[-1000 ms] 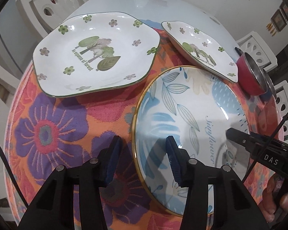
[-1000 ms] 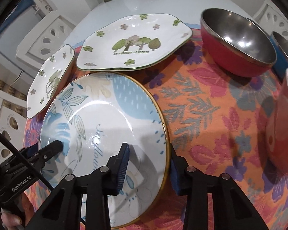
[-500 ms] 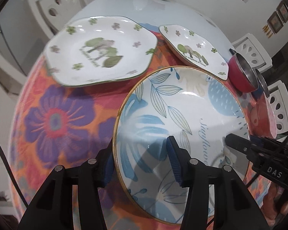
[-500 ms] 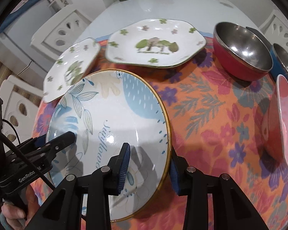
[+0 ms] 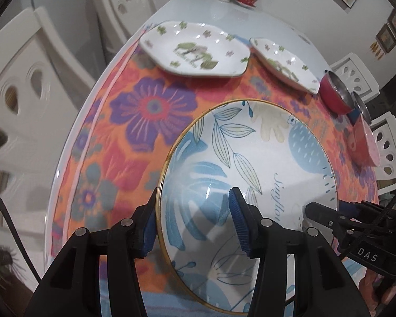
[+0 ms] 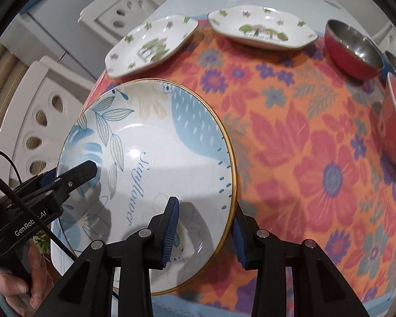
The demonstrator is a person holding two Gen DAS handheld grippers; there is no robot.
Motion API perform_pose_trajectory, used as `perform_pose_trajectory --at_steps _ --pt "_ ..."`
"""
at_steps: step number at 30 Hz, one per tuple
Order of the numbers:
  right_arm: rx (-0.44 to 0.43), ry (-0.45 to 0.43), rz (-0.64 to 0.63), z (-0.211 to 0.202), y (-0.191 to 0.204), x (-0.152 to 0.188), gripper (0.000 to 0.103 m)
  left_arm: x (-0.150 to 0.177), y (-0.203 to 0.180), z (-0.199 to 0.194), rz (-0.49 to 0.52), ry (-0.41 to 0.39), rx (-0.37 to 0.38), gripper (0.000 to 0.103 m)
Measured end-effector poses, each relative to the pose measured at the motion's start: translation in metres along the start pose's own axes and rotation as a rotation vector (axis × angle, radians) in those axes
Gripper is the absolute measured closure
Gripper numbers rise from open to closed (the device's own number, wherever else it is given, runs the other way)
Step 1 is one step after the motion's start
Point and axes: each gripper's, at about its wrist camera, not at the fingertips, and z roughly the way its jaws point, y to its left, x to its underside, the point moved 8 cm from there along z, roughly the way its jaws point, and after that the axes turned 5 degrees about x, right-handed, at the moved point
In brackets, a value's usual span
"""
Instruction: Organize plates and bowls
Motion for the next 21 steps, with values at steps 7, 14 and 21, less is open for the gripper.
perform_pose_trajectory --at_steps 7,14,21 --pt "0.008 0.033 -0.011 0.010 0.010 0.026 0.066 0.025 0.013 0.000 -0.028 0.013 -0.016 0.057" --pt "0.017 0.051 -0.028 0.021 0.018 0.034 0.066 0.029 0.022 -0.003 -0.033 -0.002 -0.040 0.057" --pt "0.025 0.032 -0.031 0.024 0.023 0.029 0.066 0.033 0.032 0.007 -0.049 0.006 -0.035 0.057"
